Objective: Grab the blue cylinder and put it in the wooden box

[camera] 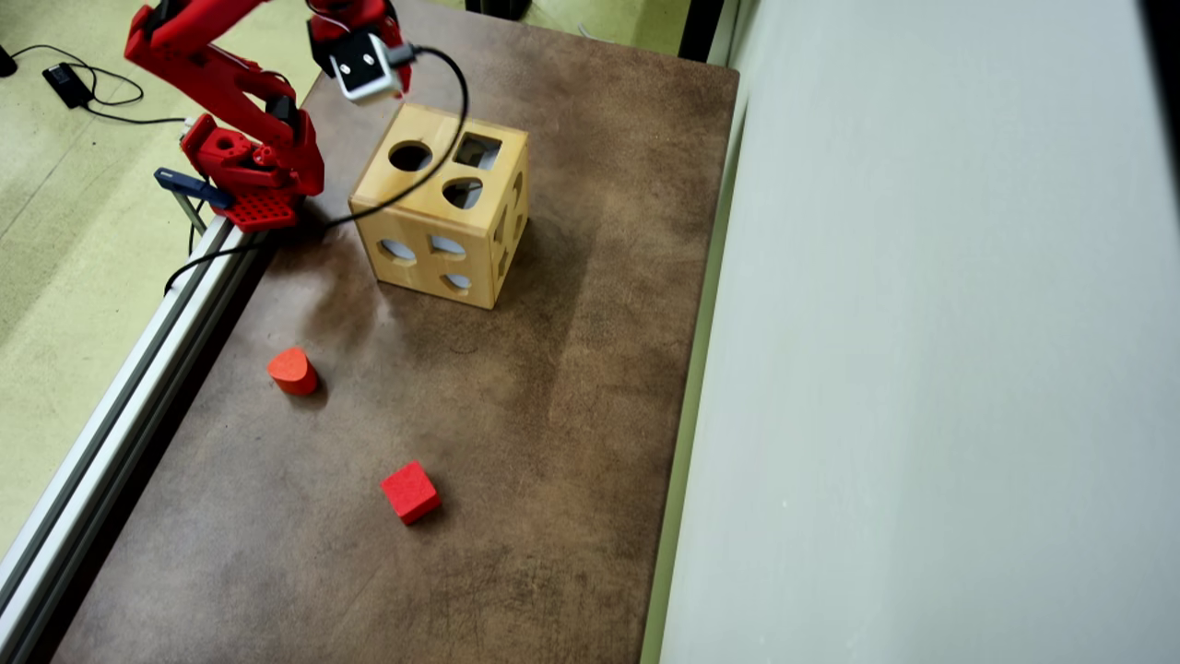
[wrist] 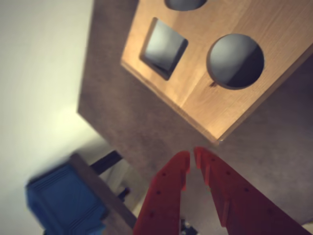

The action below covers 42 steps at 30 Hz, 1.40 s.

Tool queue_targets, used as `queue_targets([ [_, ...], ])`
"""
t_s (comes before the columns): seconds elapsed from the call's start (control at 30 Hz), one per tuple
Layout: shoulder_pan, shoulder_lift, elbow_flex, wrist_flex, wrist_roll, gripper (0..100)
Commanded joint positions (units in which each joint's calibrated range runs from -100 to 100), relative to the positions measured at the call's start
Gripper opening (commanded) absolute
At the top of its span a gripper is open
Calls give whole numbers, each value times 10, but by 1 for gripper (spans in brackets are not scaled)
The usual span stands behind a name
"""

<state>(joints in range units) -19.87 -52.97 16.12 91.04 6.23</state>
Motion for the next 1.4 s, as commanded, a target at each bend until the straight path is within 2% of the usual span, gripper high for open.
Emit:
queue_targets([
  [0.0, 2, -105, -16, 11, -4, 3],
  [0.17, 2, -215, -16, 59, -36, 3],
  [0.4, 9, -297, -14, 68, -37, 3],
  [0.63, 174, -422, 48, 64, -36, 3],
  [0.8, 203, -425, 49, 65, -36, 3],
  [1.37, 206, -424, 49, 65, -36, 3],
])
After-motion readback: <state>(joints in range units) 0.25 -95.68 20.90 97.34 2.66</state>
